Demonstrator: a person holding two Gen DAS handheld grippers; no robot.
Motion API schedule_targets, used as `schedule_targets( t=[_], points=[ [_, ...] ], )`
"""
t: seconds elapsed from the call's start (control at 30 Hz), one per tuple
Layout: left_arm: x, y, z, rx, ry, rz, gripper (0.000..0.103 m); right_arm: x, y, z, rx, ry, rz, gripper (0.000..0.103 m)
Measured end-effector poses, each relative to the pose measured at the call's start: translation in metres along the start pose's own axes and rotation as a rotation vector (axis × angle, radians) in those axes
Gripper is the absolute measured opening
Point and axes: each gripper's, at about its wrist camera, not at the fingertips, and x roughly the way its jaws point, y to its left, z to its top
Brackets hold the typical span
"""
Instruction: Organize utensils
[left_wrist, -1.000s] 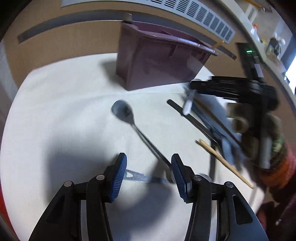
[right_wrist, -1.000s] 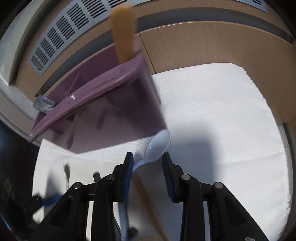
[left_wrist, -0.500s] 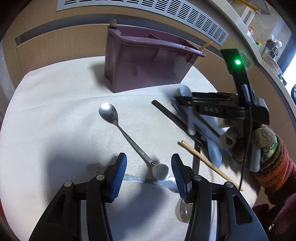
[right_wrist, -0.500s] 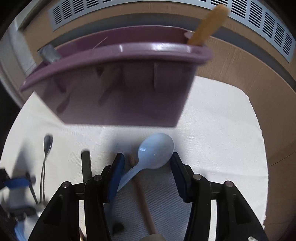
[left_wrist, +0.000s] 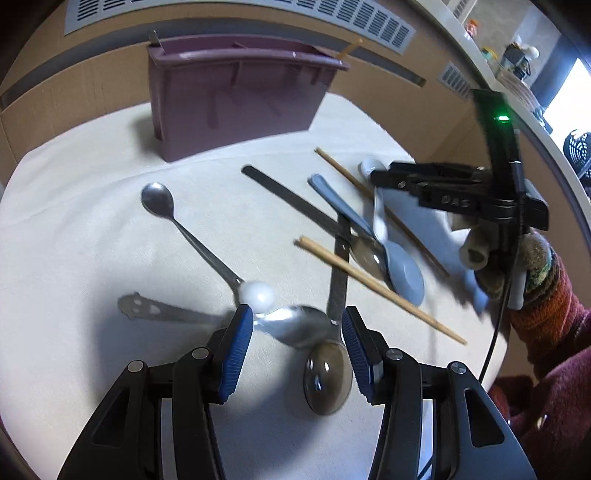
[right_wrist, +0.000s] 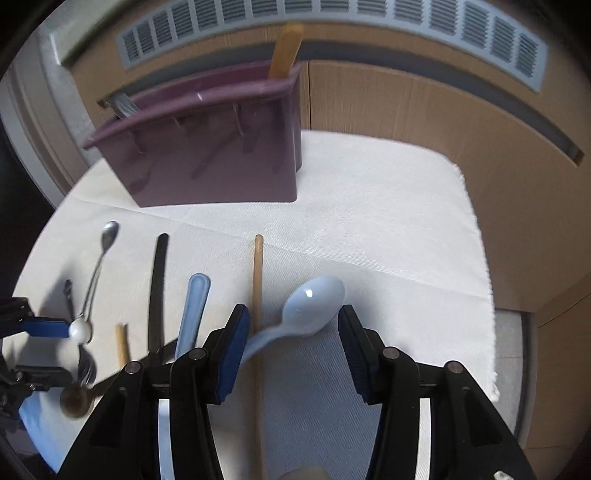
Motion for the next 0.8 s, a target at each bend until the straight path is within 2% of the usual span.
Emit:
schedule_targets(
  t=[0.1, 0.2, 0.37, 0.47, 0.57, 0.6, 0.73, 0.8],
  points=[
    [0.003, -0.003, 0.002, -0.019, 0.006, 0.029, 0.051, -0.014, -0.004, -0.005, -0.017, -0.04, -0.036, 0.046],
    [0.003, -0.002, 0.005, -0.081, -0.049, 0.101, 0.05, -0.023, -0.008, -0.015, -0.007, -0.063, -0.048, 0.046],
    [0.007, -0.015, -0.001, -0.191, -0.183, 0.305, 0.045, -0.028, -0.018, -0.014, -0.001, -0.109, -0.101, 0.046],
    [0.014, -0.014, -0.005, -0.273, -0.208, 0.368, 0.039, -0.034, -0.021, -0.017, 0.027, -0.125, -0.093, 0.046],
    [0.015, -0.015, -0.008, -0.296, -0.258, 0.43, 0.024, -0.042, -0.026, -0.019, 0.101, -0.146, -0.076, 0.046],
    [0.014, -0.016, -0.009, -0.298, -0.281, 0.439, 0.022, -0.046, -0.028, -0.02, 0.128, -0.159, -0.073, 0.047],
    [-0.008, -0.016, -0.018, -0.289, -0.39, 0.453, 0.022, -0.047, -0.034, -0.02, 0.282, -0.173, -0.029, 0.047],
    [-0.029, -0.016, -0.022, -0.275, -0.458, 0.468, 0.022, -0.035, -0.036, -0.019, 0.371, -0.129, -0.003, 0.047]
  ],
)
